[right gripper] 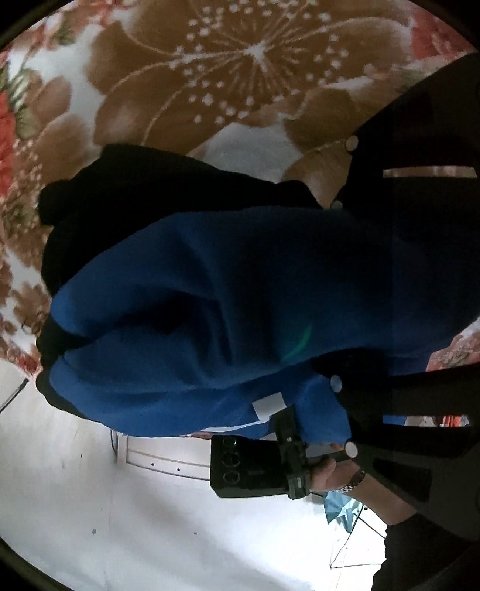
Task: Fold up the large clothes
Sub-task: 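Carry the folded jacket with both tools toward the clothes stack by the bunk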
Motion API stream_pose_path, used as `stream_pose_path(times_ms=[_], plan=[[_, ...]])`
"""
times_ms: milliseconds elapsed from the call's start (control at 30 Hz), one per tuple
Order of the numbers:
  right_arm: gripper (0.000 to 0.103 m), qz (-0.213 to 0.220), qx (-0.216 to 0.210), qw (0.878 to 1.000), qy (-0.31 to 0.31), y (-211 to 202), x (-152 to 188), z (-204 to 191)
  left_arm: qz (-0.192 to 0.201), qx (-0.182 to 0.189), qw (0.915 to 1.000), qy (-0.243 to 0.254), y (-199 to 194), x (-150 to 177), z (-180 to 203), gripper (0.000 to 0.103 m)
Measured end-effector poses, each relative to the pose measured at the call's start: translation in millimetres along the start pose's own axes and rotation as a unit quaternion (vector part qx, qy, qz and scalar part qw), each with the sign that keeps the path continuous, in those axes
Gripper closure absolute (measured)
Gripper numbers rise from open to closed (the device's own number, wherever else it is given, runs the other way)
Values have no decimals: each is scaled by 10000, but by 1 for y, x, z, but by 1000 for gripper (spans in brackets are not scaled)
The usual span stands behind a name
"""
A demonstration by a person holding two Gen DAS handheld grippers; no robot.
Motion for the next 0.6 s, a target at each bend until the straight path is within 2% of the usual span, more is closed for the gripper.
stream_pose_path(times_ms=[233, 400, 500, 600], plan=[[62, 274, 18, 9994, -230, -20, 1, -34, 63, -16, 9993, 371, -12, -3, 42, 54], [62, 570, -82, 9981, -207, -59, 16, -53, 12, -54, 9974, 713, -21, 7, 81, 54], [62, 846, -138, 9963, -48, -87, 43, -62, -138, -13, 9956, 928, -18, 15, 124, 54], [62, 1140, -109, 9932, 232, -136, 70, -57, -396, -15, 9925, 1157, -2, 29, 170, 54]])
Point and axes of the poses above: each gripper's, at about its wrist camera, not at the fingertips, and y roughly the way its jaws point, z to its right, x to its underside, the point moved 10 cm from there along y, roughly the way its jaws point, and after that the axes turned 9 degrees about x, right-handed, at the moved point
